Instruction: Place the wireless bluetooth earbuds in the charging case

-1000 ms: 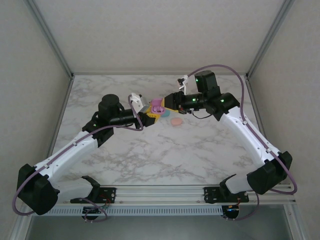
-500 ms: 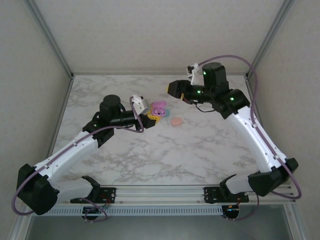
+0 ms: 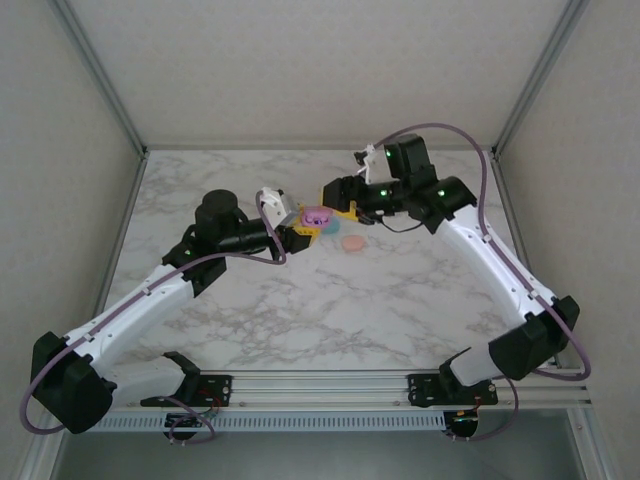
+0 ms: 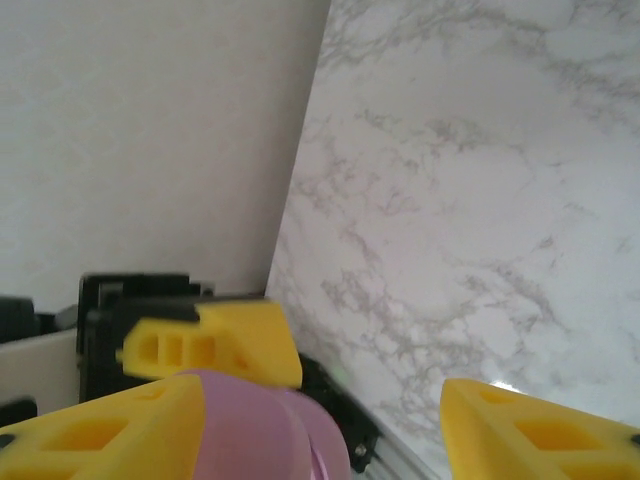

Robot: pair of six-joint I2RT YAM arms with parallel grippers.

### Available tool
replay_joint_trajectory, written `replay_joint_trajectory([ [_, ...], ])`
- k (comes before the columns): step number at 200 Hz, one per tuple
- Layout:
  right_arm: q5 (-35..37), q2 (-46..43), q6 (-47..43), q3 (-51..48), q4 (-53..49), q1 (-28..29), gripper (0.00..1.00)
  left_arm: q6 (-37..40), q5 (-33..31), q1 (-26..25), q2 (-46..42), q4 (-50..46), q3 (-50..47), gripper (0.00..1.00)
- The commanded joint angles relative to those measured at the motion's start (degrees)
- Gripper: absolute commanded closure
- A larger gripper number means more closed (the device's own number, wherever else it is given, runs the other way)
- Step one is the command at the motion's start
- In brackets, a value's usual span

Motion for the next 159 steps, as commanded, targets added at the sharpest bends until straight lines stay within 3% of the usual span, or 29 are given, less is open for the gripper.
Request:
replay_joint_trajectory([
  [1,-5.8,-3.0,2.4,-3.7,4.7,0.2,0.35,-2.0,-0.7,-0.6,-0.4,4.1,1.6,0.63],
  [62,-16.7,-4.1,15.3,-12.5,25.0,-0.2,0.38,-3.6,0.9,-0.6,0.4,6.2,2.2,0.62],
  [159,-19.5,-5.7,22.0,-18.4,37.5,-0.4,0.68,-5.1,0.0,-0.6,0.3,7.7,1.4,0.61],
])
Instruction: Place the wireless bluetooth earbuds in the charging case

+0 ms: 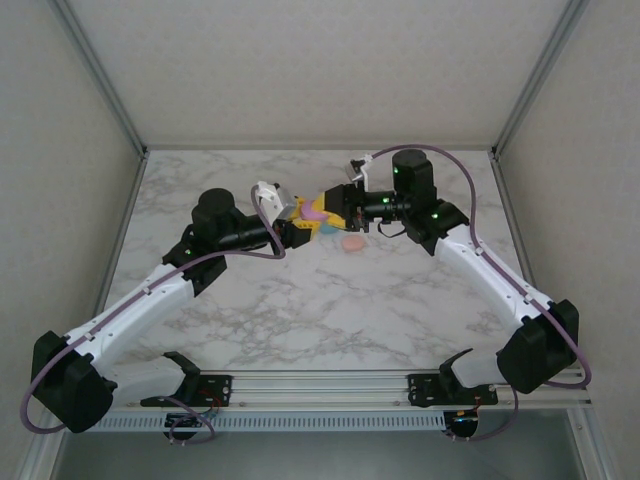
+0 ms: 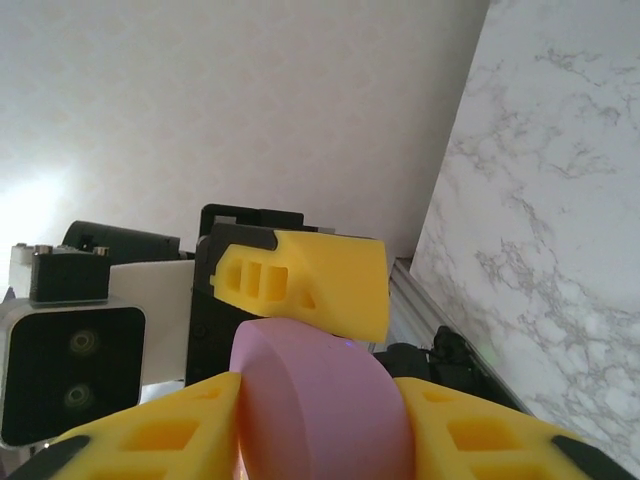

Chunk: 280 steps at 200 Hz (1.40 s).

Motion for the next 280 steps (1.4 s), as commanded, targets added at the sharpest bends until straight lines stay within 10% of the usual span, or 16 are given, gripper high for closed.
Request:
replay_joint_trajectory([
  [1,-1.8,-1.9,1.9,-1.5,4.8,0.7,0.69,-1.1,0.4,-0.6,0.0,3.3,1.3,0.61],
  [192,17.7,-8.2,7.3,-18.7,11.9,-4.9,0.89,2.8,-4.4,-0.5,-2.0,-5.8,1.8,0.36],
  [280,23.6,11.4,0.6,-28.1,13.0,-4.6,0.86,-1.0,-16.3,-0.1,-6.9,-1.9,-1.9,0.32],
])
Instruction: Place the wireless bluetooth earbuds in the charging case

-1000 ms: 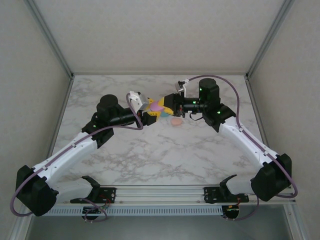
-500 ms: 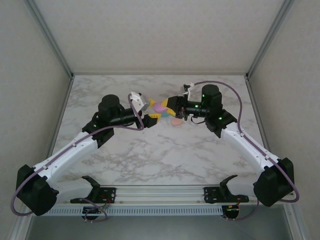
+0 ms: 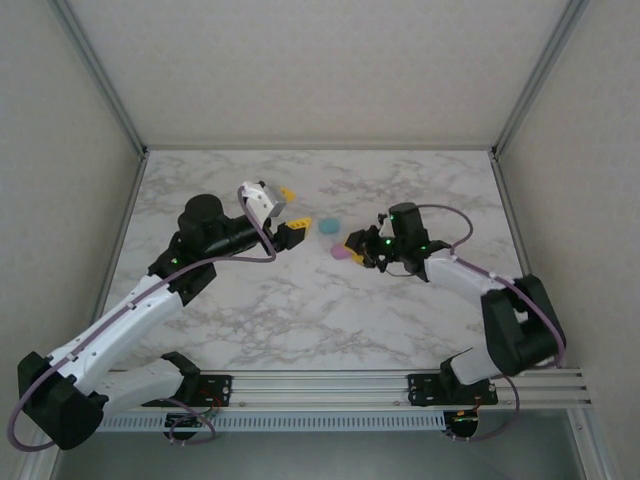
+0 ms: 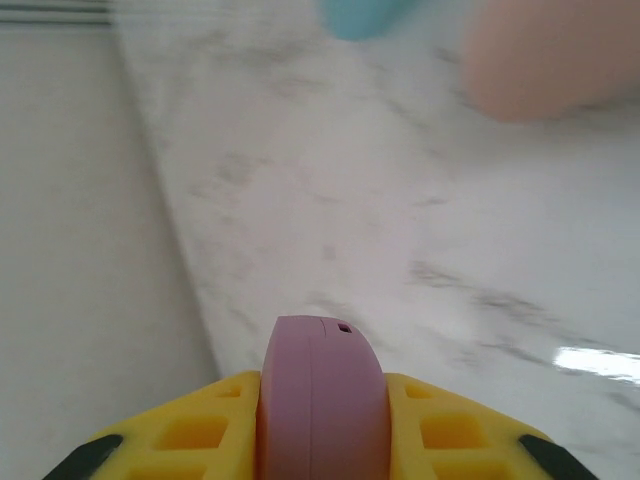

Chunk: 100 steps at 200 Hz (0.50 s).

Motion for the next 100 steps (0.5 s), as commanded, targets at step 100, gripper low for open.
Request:
replay_joint_trajectory([
  [100,7.1,8.0,-8.5,-2.1,-6.4,1.3,0.58,-2.0,-6.4,0.7,-0.5,0.5,-1.0,0.25],
])
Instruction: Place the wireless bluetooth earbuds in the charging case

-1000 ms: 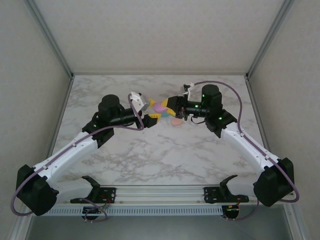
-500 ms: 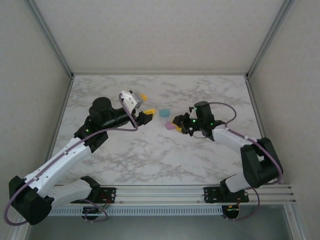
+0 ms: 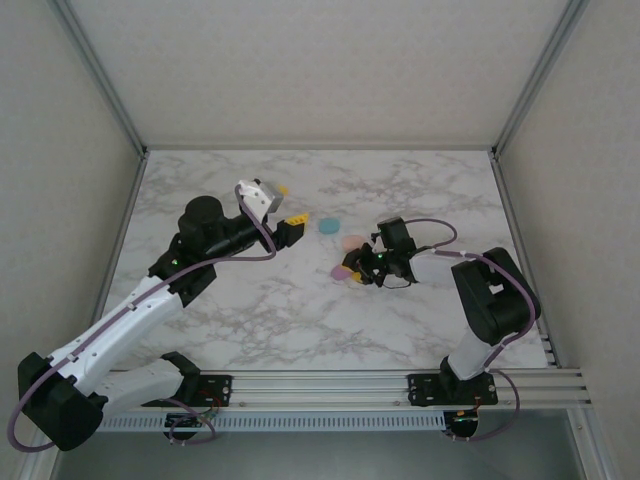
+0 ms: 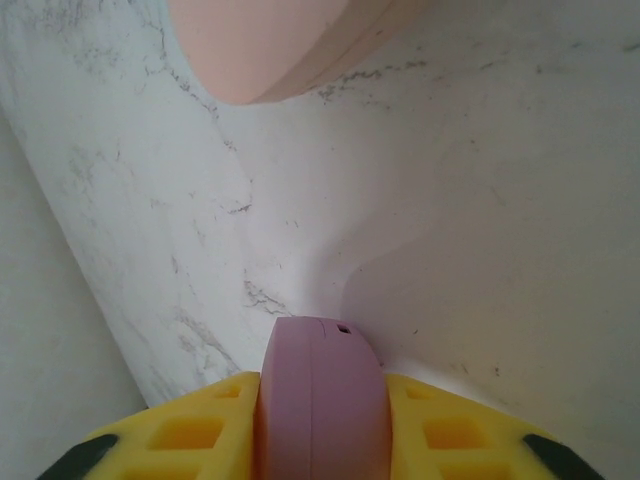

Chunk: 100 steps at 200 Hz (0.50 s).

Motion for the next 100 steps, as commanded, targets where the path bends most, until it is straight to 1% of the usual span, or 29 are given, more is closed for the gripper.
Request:
replay_joint_trajectory([
  [1,5.9,-1.9,-4.5,-0.4,-8.8,0.4,0.58,-0.5,-1.2,0.5,-0.5,0.2,-0.3,0.25],
  [12,8.5,-3.7,-6.3,0.6,-13.3,0.5,0.47,-0.7,-1.5,0.7,-0.5,0.4,-0.4,0.25],
  [26,12.8,-5.8,-9.1,2.6,-20.6,0.4,0.38,-0.8,-1.8,0.9,-0.4,0.5,-0.4,0.24],
  [40,18.2,-8.3,-11.9,5.1,-27.5,0.4,0.32,-0.9,-2.0,1.1,-0.4,0.5,-0.5,0.23],
  [50,23.7,-10.6,-14.1,7.4,-33.0,0.5,0.28,-0.8,-2.9,1.4,-0.2,0.2,-0.6,0.22],
  [60,31.4,-13.4,-16.4,10.0,-38.6,0.4,0.23,-1.1,-4.5,1.9,-0.2,-0.3,-0.7,0.19],
  [66,36.4,-15.1,-17.7,11.4,-41.3,0.3,0.22,-1.2,-5.9,2.2,-0.3,-0.7,-0.8,0.13],
  [73,44.5,-17.0,-19.0,12.7,-43.8,0.2,0.22,-1.4,-7.7,2.8,-0.4,-1.1,-1.2,0.07],
  [81,54.4,-19.0,-19.9,13.5,-45.7,0.0,0.21,-2.3,-11.5,3.8,-0.4,-1.5,-1.8,0.00],
  [90,64.1,-21.2,-23.1,12.9,-43.8,-0.5,0.20,-4.5,-16.5,5.8,-0.3,-2.4,-2.5,0.00],
  [100,72.3,-23.7,-32.0,9.0,-34.9,-0.9,0.17,-7.2,-20.8,8.8,-0.3,-3.4,-3.7,0.00],
])
